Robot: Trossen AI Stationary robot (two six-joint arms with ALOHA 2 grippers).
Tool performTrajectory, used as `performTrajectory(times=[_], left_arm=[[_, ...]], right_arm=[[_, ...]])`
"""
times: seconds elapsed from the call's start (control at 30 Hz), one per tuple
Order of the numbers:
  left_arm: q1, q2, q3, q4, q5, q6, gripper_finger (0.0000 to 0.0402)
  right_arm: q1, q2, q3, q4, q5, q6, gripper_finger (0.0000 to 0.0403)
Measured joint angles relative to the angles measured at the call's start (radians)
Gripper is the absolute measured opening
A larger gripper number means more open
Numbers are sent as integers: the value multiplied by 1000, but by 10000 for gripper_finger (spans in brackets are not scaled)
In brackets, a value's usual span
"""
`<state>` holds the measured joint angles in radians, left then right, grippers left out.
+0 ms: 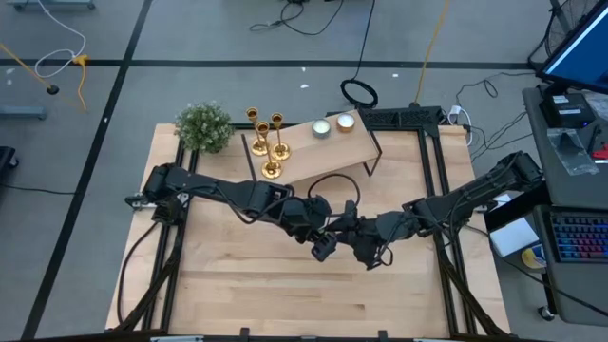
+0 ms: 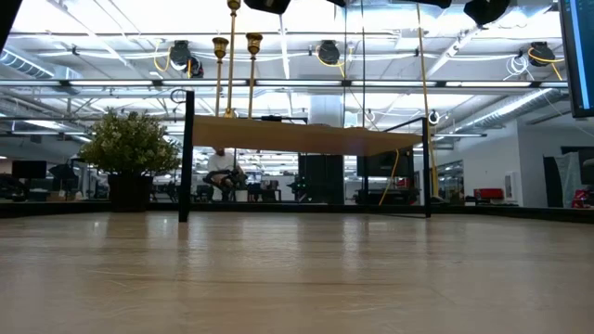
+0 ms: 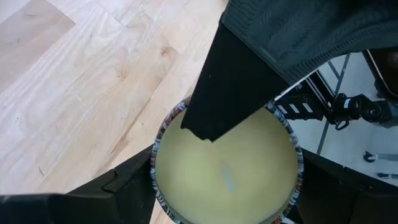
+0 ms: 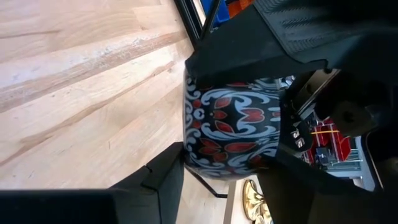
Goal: Pick & Place candle stick holders
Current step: Put the black scented candle on the shelf
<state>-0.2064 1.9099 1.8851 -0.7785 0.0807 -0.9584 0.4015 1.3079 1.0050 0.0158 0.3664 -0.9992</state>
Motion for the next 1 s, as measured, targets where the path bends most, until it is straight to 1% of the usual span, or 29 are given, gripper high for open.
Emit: performTrajectory(times=[0.27,0.4,0.53,0.67,0.77,0.87,1.0], left_arm=[[-4,0,0,0,1,-15,303],[-7,0,0,3,5,-7,303],[-15,0,0,5,7,-6,304],[-17,0,0,5,2,-10,313],[-19,5,-1,-2,9,-13,321],[-19,6,-2,-3,13,-18,324],[-18,4,-2,-2,9,-19,325]], right_arm=[[1,0,0,-1,6,39,172],[21,0,0,-1,51,36,171],[33,0,0,-3,64,41,170],[43,0,0,-12,110,33,170],[46,-4,5,18,141,33,168],[51,-3,5,20,186,27,159],[59,-5,4,14,195,17,130]])
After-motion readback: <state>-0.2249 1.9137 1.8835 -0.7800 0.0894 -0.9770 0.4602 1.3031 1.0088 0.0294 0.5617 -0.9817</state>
